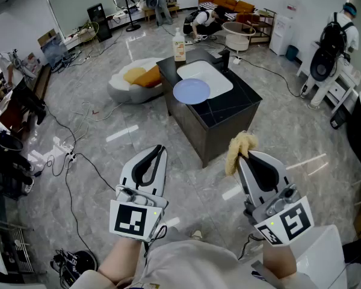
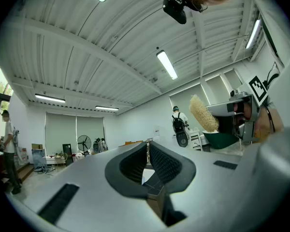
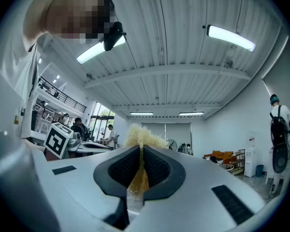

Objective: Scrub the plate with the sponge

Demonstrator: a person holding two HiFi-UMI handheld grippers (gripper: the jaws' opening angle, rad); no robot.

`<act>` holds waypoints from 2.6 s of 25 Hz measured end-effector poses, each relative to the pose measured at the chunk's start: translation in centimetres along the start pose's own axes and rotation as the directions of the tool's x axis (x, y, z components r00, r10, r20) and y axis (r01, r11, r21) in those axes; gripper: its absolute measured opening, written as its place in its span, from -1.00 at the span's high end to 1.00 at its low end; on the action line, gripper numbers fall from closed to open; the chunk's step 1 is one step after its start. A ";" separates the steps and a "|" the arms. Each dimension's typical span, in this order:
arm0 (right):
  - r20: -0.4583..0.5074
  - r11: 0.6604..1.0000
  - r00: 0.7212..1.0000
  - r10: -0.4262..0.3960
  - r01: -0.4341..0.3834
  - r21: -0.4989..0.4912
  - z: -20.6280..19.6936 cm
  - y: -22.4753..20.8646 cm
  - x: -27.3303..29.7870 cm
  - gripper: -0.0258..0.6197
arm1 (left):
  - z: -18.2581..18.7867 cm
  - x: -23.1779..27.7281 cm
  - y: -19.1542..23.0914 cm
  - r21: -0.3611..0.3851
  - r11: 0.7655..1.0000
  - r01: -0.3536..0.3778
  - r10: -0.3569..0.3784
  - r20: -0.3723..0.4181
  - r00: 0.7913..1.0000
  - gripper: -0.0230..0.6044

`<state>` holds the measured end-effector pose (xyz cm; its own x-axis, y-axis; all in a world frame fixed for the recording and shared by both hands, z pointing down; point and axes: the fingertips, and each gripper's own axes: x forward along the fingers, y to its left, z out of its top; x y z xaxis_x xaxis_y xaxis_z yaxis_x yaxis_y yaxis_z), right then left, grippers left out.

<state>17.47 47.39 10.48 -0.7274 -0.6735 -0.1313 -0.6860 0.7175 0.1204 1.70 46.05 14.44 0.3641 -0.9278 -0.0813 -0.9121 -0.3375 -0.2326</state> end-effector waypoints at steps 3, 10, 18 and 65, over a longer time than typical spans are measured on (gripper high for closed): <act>0.010 1.000 1.000 -0.003 0.003 0.011 0.1 -0.2 0.2 0.78 | 0.1 0.1 0.1 0.012 1.000 -0.003 0.003 0.005 1.000 0.82; 0.017 0.999 1.000 -0.014 0.013 0.030 -0.1 -0.7 0.2 0.78 | -0.4 0.4 -0.3 0.009 1.000 -0.001 0.001 -0.014 1.000 0.82; -0.015 1.000 1.000 -0.006 0.006 0.012 -1.4 -1.1 0.0 0.78 | -0.6 1.8 -1.4 -0.003 1.000 0.012 -0.012 -0.017 1.000 0.82; -0.571 0.936 0.821 0.010 0.193 0.295 -34.4 -22.6 42.6 0.78 | -35.0 42.6 25.0 -0.351 0.919 0.180 -0.336 -0.458 0.823 0.79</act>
<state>1.57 -3.65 36.05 -0.6120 -0.6469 0.4549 -0.7785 0.5941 -0.2025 -12.15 -7.46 39.04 0.5196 -0.7229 0.4554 -0.8389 -0.5328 0.1114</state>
